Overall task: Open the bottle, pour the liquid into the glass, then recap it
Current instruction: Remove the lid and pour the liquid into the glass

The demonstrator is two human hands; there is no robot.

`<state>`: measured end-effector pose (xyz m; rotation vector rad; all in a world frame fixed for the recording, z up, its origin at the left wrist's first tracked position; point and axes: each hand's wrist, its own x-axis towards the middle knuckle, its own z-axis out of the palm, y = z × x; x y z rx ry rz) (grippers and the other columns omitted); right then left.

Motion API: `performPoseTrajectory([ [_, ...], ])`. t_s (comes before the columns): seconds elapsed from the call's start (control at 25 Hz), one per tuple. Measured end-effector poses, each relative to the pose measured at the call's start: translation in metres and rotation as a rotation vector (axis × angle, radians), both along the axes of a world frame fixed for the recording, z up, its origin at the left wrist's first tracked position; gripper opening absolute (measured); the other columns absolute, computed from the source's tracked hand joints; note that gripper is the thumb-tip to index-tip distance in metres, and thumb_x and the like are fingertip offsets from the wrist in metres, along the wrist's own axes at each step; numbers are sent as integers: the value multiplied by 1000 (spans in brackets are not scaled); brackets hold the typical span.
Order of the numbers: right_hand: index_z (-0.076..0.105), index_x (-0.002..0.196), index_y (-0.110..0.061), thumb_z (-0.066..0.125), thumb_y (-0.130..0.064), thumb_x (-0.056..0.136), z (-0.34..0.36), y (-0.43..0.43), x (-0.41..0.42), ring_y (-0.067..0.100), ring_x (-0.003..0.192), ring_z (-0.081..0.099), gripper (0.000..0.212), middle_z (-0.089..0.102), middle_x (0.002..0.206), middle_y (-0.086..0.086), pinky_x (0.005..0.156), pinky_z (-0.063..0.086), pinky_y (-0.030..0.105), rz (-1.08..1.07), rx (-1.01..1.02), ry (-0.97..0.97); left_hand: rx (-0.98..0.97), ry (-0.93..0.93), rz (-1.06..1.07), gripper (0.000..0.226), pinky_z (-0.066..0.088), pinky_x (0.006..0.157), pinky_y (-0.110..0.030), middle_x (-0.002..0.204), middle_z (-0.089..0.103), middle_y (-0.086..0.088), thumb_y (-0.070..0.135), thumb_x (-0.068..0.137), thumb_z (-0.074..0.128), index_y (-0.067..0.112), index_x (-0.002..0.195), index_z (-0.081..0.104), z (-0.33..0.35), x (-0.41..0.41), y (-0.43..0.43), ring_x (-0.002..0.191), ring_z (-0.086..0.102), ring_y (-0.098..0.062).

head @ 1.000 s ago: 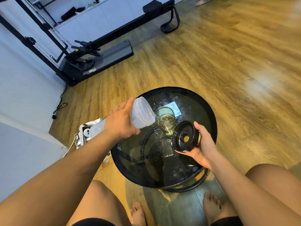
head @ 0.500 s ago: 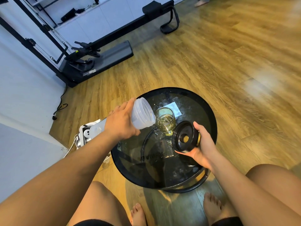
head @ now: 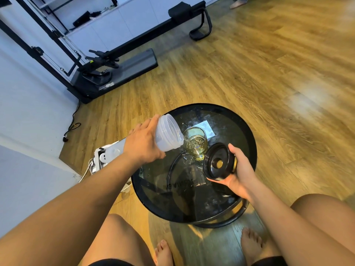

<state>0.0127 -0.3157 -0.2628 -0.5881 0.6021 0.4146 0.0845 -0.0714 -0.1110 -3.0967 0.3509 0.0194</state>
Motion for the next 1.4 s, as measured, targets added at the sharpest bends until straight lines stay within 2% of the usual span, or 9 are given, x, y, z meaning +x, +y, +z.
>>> performPoseTrajectory([
  [1.4, 53, 137, -20, 71, -49, 84, 6, 2, 0, 50, 112, 65, 63, 62, 133, 23, 87, 54, 69, 8, -22, -5, 18, -3, 7, 124, 41, 104, -49, 137, 48, 2, 39, 54, 90, 27, 154, 17, 3, -2, -5, 123, 48, -27],
])
